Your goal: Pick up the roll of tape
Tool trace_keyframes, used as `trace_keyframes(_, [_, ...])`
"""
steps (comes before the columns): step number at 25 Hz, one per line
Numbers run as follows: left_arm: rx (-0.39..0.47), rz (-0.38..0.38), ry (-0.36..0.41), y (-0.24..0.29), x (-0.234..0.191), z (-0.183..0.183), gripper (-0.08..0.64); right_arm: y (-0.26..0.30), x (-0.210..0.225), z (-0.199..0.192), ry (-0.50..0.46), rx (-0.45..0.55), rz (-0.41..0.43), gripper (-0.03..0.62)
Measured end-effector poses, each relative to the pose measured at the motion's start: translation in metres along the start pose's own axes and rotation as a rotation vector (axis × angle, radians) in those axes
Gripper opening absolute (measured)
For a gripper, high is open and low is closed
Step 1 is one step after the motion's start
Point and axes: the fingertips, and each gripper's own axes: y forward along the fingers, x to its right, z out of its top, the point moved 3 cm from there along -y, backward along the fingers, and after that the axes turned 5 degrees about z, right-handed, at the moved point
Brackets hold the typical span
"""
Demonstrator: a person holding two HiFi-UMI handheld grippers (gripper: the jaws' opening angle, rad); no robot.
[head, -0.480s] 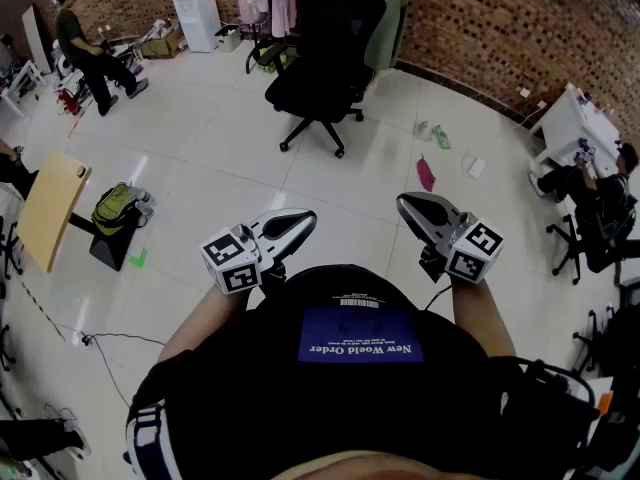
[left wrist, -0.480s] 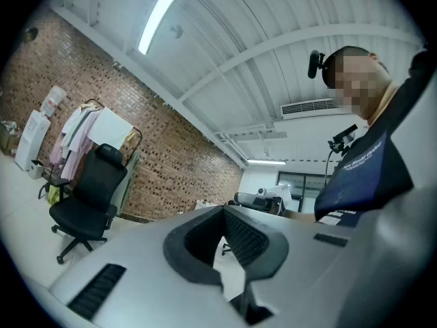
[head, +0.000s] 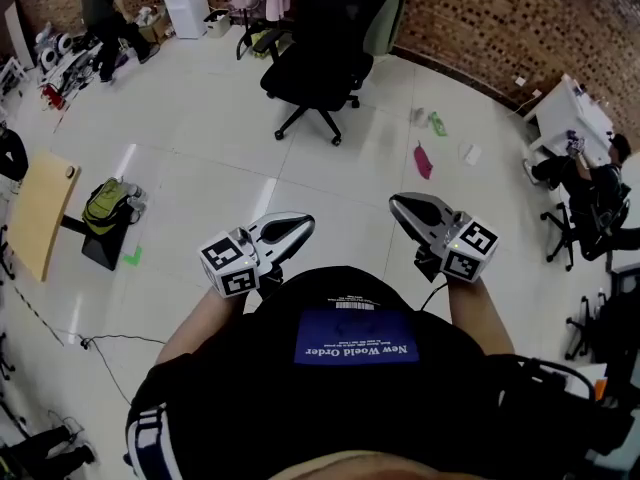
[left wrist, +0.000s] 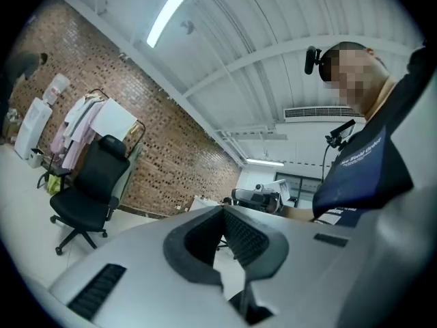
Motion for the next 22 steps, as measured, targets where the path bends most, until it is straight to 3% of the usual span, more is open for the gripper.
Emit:
trace_keyframes(9, [-0.018,0.071,0.031,0.065,-0.027,0.01,0.006,-0.007,0.088,0.012,0.021,0.045,0.083,-0.015])
trace_keyframes(17, [0.077,0.212,0.034,0.154,-0.054,0.035,0.006,-0.019,0.198,0.043,-0.03,0.02,0.216,-0.015])
trace_keyframes(22, [0.102,0.245,0.014,0.206,-0.068,0.044,0.006,-0.02,0.251,0.058,-0.059,0.01,0.283,-0.015])
